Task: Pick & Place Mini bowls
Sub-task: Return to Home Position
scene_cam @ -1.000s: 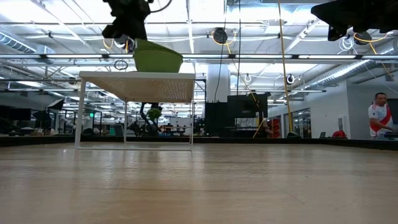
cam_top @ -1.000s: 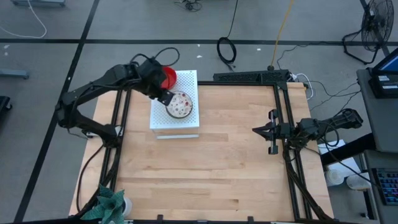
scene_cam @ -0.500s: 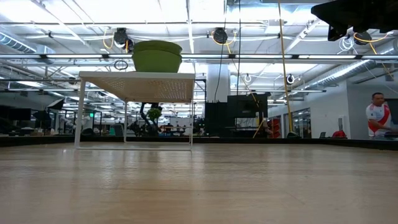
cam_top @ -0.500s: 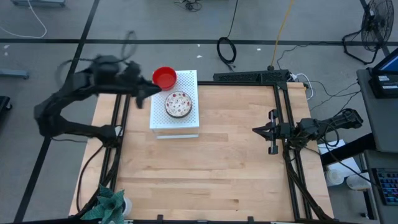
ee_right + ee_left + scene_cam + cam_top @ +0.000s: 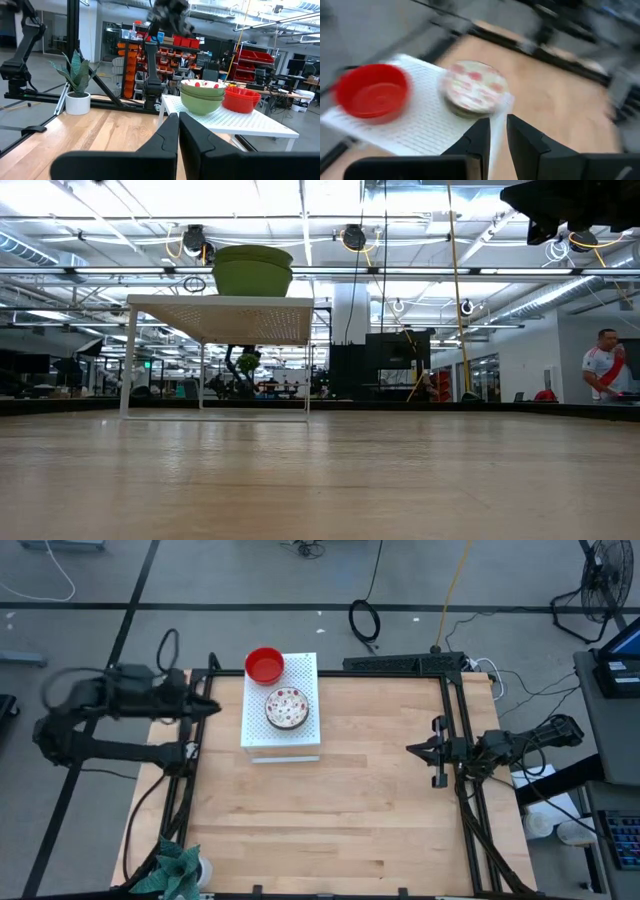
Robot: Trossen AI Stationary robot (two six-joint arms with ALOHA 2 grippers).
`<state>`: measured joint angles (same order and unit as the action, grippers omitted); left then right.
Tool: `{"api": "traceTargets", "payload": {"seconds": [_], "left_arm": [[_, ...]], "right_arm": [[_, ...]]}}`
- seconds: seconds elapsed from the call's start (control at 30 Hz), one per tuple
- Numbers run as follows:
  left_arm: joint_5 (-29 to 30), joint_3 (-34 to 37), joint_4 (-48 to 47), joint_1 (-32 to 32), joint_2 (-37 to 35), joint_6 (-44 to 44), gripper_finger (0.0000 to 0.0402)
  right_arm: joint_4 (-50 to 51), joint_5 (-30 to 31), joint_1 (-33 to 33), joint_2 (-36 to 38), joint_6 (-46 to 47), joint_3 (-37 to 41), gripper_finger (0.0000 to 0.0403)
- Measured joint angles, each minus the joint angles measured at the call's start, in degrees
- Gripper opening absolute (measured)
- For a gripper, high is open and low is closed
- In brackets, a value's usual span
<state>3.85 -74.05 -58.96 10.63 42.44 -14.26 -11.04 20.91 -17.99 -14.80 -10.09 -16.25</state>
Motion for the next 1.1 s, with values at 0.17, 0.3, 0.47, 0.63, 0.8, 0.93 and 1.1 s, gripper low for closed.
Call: {"api": "traceTargets", "payload": {"seconds": [0.17,0.3,0.47,0.63,0.8,0.93,1.1], "left_arm": [[2.9,18.1,17.6,0.2,-8.5,-0.3,0.0065],[-3.6,30.5,33.9,0.3,-17.8,4.5,0.0065],[-9.9,46.5,50.7,0.3,-27.1,9.3,0.0065],[-11.5,58.4,57.7,0.3,-32.5,8.6,0.0065],[-15.7,65.5,62.3,0.3,-36.8,8.6,0.0065],[-18.3,70.1,66.9,0.3,-39.2,8.6,0.0065],[-17.5,73.4,68.3,0.3,-40.2,8.6,0.0065]], "right_arm": [[0.1,0.0,0.0,0.0,-0.1,0.0,0.0000],[0.3,0.0,0.0,0.0,0.1,0.0,0.0000],[0.6,0.0,0.0,0.0,0.0,0.0,0.0000],[0.5,0.0,0.0,0.0,0.0,0.0,0.0000],[0.6,0.1,0.0,0.0,0.0,0.0,0.0000],[0.7,0.1,0.0,0.0,0.0,0.0,0.0000],[0.5,0.1,0.0,0.0,2.2,1.2,0.0000]]}}
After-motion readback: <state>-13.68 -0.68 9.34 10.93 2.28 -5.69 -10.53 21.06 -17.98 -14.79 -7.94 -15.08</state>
